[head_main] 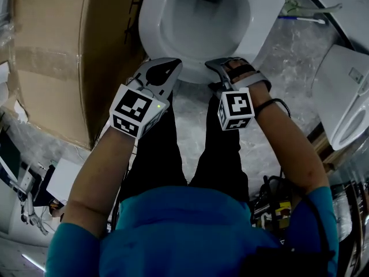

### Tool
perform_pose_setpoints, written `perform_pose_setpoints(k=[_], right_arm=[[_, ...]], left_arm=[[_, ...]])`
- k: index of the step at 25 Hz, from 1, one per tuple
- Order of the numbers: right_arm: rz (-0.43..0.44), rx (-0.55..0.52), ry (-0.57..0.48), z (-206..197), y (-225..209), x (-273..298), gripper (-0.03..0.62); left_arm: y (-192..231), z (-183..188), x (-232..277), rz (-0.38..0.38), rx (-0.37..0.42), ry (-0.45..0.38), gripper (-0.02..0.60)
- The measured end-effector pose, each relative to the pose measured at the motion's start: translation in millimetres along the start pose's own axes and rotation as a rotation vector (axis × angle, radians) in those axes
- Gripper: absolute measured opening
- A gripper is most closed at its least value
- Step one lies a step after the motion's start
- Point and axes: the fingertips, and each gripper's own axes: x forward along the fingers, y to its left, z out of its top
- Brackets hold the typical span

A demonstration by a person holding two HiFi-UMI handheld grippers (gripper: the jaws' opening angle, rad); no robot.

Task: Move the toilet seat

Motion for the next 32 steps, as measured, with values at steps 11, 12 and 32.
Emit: perform_pose_setpoints(k=[11,12,32], right_arm=[[0.045,0.012,0.060,0.5,9.6,24.2,0.291],[0.045,0.006,0.067,0.5,9.4,25.4,0.284],[0.087,0.057,0.069,24.5,8.6,-21.8,0.258]], left_arm=[[14.8,16.1,-25.8,0.032,-0.024,-0.058,0.000],[14.8,17.2,-27.3,0.032,-0.021,-0.059,0.000],[9.5,34.1,-92.0,0.091,-0.039,-0.091,0.000]])
